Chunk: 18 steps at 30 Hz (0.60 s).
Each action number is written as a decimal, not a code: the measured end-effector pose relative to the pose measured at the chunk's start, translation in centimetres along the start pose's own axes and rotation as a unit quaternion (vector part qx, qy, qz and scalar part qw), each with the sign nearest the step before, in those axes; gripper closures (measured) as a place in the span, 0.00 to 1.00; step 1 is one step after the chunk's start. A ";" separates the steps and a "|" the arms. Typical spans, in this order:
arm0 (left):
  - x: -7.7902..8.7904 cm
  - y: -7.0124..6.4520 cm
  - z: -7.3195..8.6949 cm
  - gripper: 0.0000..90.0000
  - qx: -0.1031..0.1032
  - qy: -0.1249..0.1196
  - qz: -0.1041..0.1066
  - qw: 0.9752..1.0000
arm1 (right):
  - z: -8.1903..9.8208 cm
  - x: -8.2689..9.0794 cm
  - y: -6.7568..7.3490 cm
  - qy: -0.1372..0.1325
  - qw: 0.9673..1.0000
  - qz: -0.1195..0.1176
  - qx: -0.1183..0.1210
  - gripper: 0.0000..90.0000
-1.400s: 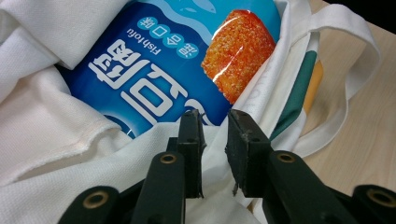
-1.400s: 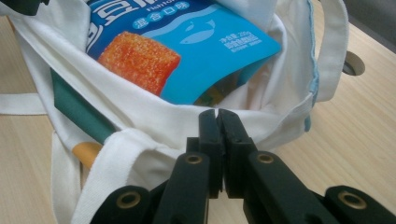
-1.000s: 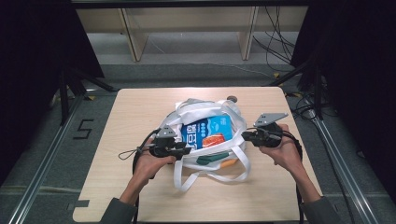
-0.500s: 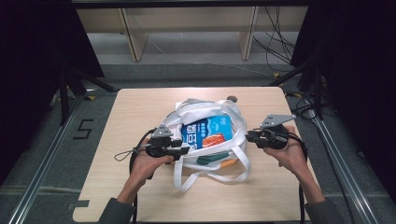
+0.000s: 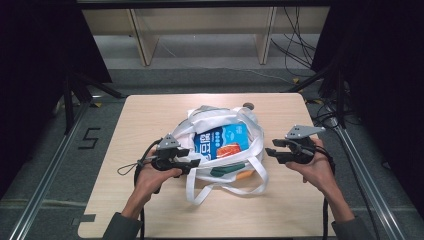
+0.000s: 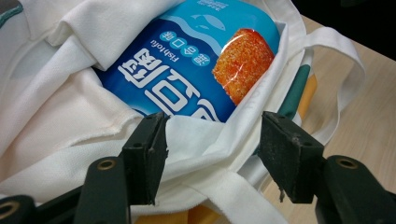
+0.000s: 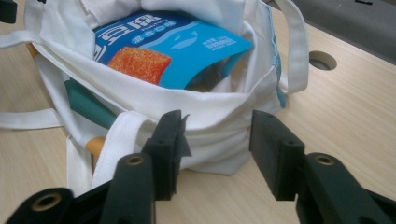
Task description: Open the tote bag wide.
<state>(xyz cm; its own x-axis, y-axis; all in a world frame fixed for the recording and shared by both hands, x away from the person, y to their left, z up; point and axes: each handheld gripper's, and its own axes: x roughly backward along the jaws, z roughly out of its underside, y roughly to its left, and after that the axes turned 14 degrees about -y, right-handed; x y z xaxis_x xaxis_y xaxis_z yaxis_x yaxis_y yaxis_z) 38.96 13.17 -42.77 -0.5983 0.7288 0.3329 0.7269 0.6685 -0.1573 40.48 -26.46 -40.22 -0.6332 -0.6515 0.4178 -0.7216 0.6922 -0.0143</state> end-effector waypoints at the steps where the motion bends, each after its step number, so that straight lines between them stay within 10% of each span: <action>1: 0.0 0.0 0.0 0.45 0.000 0.000 0.000 1.000 | 0.1 0.0 0.1 -0.007 1.000 0.004 0.000 0.59; 18: 1.3 -0.4 0.8 0.35 -0.001 0.001 0.001 1.000 | 1.5 1.0 0.1 -0.009 1.000 0.006 0.004 0.46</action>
<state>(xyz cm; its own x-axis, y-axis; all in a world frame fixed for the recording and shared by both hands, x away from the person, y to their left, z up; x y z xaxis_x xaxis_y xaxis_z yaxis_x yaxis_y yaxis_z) 37.61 13.94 -42.99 -0.5963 0.7301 0.3338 0.7288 0.6667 -0.1563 39.34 -27.53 -41.18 -0.6467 -0.6488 0.4011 -0.7163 0.6973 -0.0270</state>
